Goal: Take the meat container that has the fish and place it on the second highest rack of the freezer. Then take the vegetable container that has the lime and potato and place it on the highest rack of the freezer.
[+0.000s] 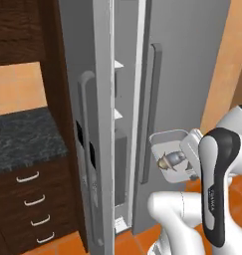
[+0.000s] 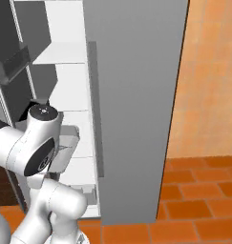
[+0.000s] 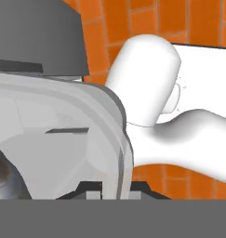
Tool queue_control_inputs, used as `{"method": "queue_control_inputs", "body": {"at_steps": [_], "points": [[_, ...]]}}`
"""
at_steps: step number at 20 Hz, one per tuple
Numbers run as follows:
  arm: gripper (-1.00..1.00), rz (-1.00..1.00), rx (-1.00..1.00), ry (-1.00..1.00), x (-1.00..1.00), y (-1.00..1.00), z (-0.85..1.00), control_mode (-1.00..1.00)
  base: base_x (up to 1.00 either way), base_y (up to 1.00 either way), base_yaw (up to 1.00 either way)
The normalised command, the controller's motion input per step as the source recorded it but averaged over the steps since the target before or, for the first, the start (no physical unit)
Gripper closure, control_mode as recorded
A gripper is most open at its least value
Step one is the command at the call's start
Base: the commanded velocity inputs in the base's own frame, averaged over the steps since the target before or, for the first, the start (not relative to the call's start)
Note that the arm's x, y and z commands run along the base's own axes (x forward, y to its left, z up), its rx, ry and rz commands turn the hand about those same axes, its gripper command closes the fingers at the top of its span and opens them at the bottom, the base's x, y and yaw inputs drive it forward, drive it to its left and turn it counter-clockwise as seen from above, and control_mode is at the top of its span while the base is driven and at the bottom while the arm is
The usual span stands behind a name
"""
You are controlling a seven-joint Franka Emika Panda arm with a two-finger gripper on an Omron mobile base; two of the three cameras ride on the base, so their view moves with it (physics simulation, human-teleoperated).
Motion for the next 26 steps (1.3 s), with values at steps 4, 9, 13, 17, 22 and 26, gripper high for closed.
{"method": "queue_control_inputs", "body": {"at_steps": [4,9,13,17,22,26], "points": [[1.00,0.00,0.00,0.00,0.00,0.00,0.00,1.00,0.00,-0.18,0.59],[1.00,0.00,0.00,0.00,0.00,0.00,0.00,1.00,0.00,-0.34,0.59],[1.00,0.00,0.00,0.00,0.00,0.00,0.00,1.00,0.14,-0.40,0.51],[1.00,0.00,0.00,0.00,0.00,0.00,0.00,1.00,-0.12,-0.74,0.42],[1.00,0.00,0.00,0.00,0.00,0.00,0.00,1.00,0.02,-0.68,0.20],[1.00,0.00,0.00,0.00,0.00,0.00,0.00,1.00,0.95,0.02,0.00]]}}
